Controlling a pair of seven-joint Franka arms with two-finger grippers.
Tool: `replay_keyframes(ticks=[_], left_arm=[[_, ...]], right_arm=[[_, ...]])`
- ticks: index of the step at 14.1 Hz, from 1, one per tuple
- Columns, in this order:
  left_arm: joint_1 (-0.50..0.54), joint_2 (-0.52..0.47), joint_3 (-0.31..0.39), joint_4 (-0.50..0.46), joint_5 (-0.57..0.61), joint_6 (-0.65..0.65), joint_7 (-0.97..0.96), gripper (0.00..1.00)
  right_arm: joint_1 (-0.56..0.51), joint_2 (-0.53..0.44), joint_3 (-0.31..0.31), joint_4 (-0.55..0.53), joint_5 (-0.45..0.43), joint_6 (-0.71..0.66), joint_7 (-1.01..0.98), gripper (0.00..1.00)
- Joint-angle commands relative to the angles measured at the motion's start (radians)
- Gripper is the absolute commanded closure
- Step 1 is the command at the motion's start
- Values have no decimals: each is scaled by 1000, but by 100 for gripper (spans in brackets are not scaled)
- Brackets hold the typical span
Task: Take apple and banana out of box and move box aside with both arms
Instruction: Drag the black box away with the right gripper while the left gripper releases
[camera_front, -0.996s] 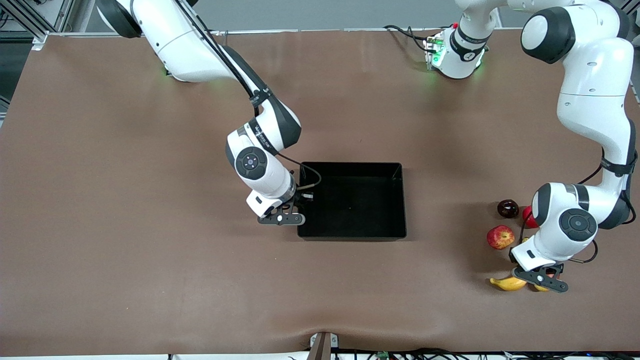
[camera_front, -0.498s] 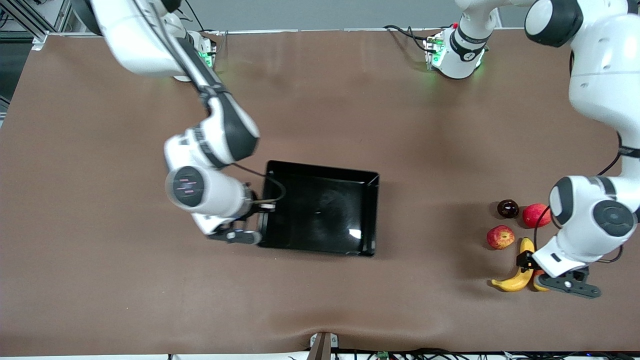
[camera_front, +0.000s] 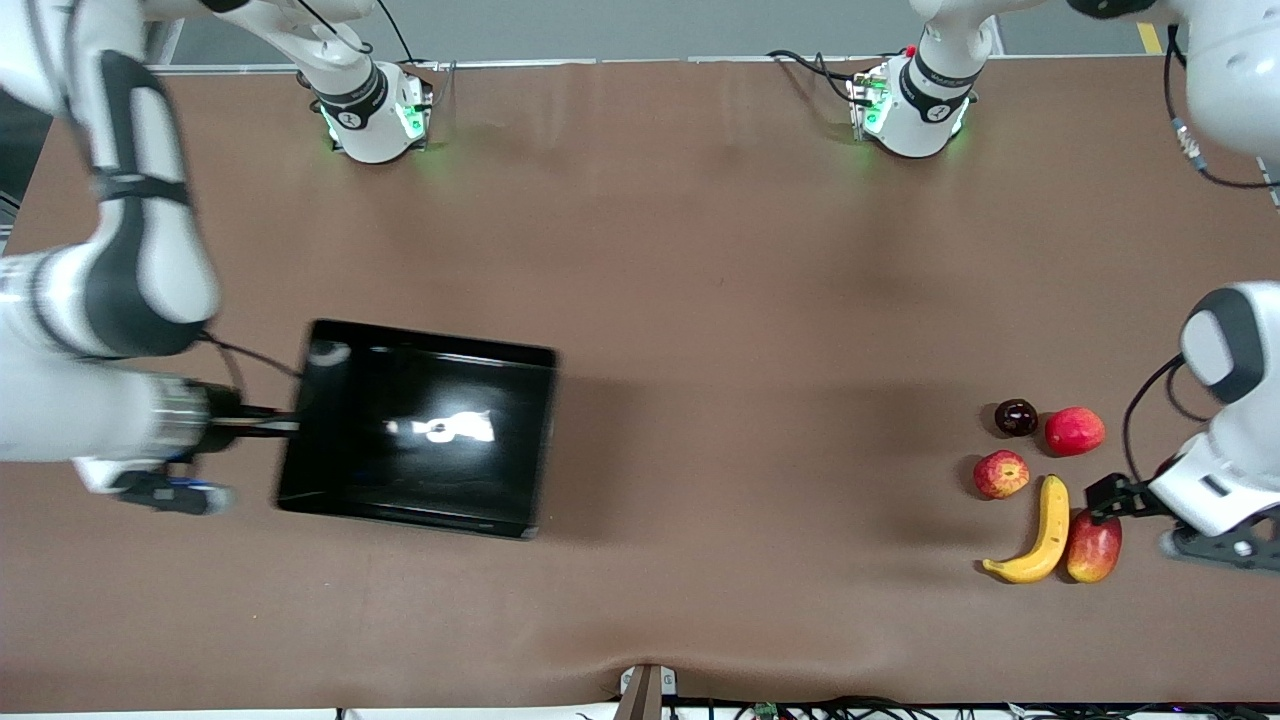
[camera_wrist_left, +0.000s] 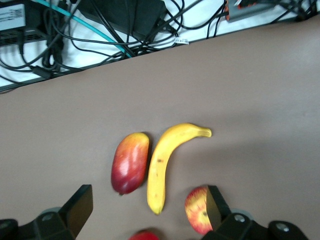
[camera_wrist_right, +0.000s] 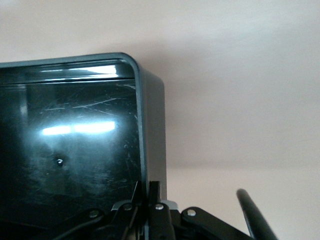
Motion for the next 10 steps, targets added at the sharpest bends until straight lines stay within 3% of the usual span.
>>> replay_keyframes(ticks=[1, 5, 10], left_arm=[[9, -125, -5, -36, -53, -111, -59, 0], [0, -240, -8, -38, -60, -295, -130, 0], [4, -352, -47, -55, -67, -454, -140, 0]], right_arm=[[-125, -52, 24, -95, 19, 10, -122, 100], [-306, -48, 22, -228, 1, 134, -431, 100], [-422, -48, 22, -466, -10, 425, -575, 100]])
